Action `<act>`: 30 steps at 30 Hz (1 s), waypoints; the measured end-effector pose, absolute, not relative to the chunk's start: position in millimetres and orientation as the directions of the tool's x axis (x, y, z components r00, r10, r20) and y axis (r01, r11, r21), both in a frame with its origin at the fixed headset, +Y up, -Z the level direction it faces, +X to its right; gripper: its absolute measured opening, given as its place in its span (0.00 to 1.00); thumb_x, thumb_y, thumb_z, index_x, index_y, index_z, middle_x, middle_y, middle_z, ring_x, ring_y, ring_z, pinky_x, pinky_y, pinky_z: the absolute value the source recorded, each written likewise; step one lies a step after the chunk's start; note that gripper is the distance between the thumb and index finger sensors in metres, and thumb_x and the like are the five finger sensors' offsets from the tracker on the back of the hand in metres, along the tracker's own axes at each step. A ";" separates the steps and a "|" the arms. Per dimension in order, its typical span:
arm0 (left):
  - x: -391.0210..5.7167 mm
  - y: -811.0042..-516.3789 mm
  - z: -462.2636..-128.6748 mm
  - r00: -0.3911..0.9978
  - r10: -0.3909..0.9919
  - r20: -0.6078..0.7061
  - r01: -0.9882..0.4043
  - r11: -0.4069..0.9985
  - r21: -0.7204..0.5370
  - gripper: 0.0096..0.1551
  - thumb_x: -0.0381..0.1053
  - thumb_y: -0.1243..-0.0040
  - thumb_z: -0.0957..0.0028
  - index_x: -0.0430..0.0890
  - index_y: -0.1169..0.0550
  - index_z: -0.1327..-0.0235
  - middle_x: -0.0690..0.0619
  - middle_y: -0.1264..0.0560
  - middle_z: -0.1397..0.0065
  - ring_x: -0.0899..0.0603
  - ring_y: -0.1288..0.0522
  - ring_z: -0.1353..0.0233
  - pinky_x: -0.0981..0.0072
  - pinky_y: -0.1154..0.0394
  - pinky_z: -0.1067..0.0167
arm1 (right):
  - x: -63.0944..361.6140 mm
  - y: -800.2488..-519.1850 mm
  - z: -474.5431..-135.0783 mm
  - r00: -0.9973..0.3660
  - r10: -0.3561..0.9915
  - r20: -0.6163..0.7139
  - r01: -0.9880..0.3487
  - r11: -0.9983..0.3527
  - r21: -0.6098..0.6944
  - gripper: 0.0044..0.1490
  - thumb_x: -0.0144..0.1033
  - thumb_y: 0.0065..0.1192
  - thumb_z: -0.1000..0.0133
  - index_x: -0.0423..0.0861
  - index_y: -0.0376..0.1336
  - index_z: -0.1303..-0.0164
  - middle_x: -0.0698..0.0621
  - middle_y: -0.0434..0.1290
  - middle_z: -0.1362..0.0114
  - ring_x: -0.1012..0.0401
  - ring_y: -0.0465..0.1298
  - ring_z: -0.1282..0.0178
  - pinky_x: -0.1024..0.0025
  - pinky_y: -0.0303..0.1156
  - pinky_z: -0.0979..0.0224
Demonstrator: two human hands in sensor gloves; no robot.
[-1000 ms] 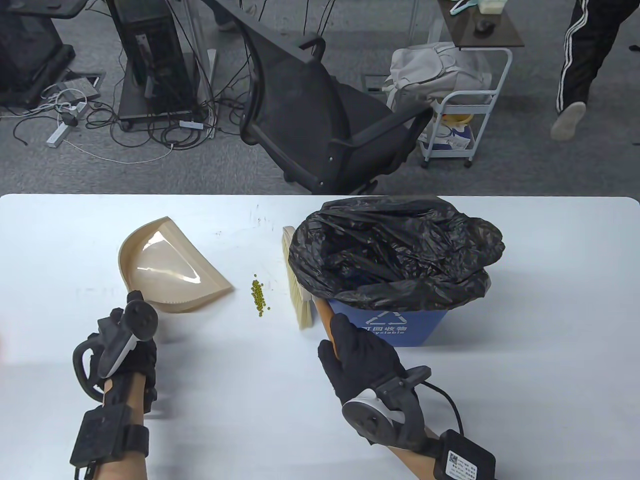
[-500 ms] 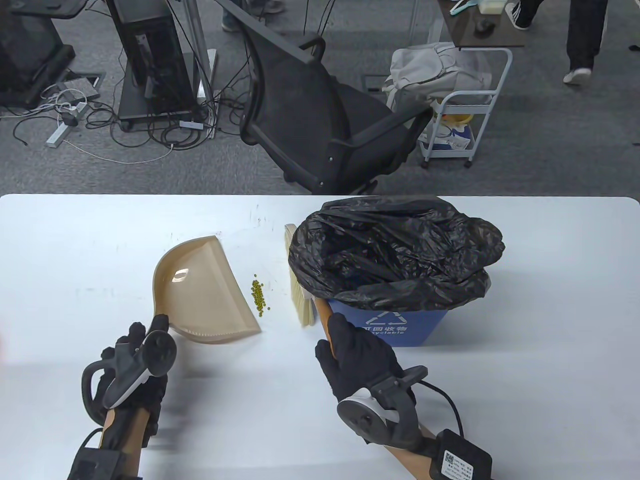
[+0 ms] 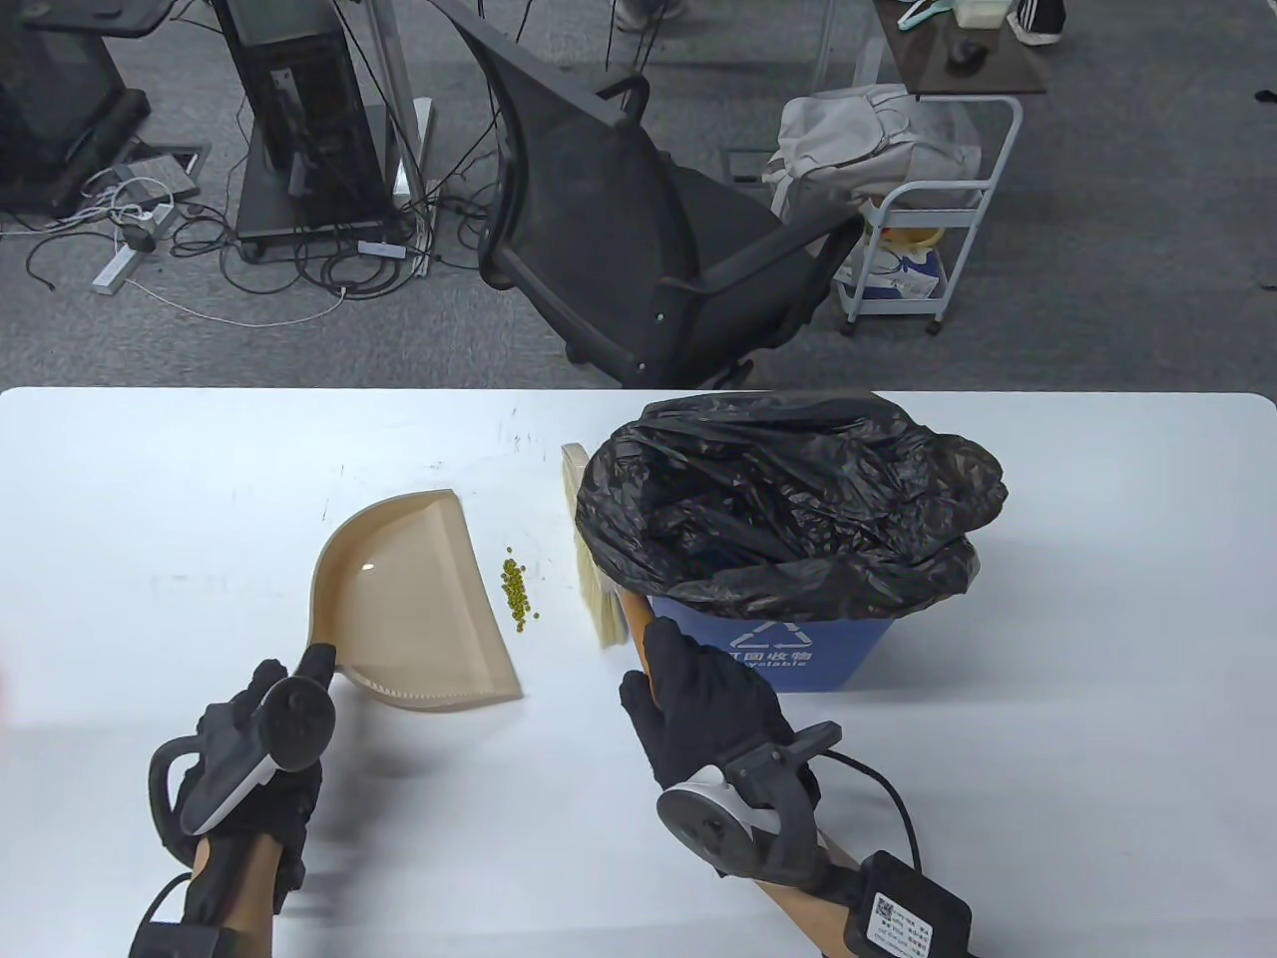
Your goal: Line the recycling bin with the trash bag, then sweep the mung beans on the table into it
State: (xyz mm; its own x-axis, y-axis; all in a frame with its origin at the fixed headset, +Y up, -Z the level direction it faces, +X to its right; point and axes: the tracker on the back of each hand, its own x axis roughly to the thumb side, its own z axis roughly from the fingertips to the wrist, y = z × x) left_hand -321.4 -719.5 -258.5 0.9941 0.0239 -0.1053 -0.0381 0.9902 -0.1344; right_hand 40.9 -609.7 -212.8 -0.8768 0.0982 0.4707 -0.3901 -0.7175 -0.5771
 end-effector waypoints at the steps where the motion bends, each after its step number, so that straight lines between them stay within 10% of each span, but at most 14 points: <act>1: -320.6 -720.6 -259.2 0.995 0.020 -0.101 -0.033 0.991 -0.132 0.42 0.35 0.37 0.45 0.52 0.40 0.17 0.29 0.36 0.17 0.19 0.29 0.24 0.18 0.36 0.31 | 38.7 -608.1 -214.5 -0.876 0.099 0.473 -0.390 -0.722 -0.571 0.36 0.42 0.73 0.48 0.28 0.75 0.41 0.33 0.87 0.55 0.41 0.89 0.59 0.47 0.85 0.57; 30: -319.3 -732.4 -267.7 0.993 0.001 -0.119 -0.018 0.990 -0.139 0.43 0.35 0.37 0.44 0.54 0.42 0.18 0.30 0.35 0.17 0.20 0.28 0.24 0.16 0.36 0.32 | 12.7 -599.2 -244.3 -0.770 0.155 0.619 -0.489 -0.766 -0.418 0.33 0.39 0.73 0.49 0.32 0.75 0.39 0.31 0.86 0.52 0.38 0.88 0.56 0.45 0.84 0.54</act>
State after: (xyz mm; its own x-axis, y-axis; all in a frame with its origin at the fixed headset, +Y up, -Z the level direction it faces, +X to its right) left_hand -319.3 -732.4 -267.7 0.9929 0.0014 -0.1188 -0.0181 0.9901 -0.1390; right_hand 12.7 -599.2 -244.3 -0.7703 0.1547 0.6186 -0.4891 -0.7658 -0.4176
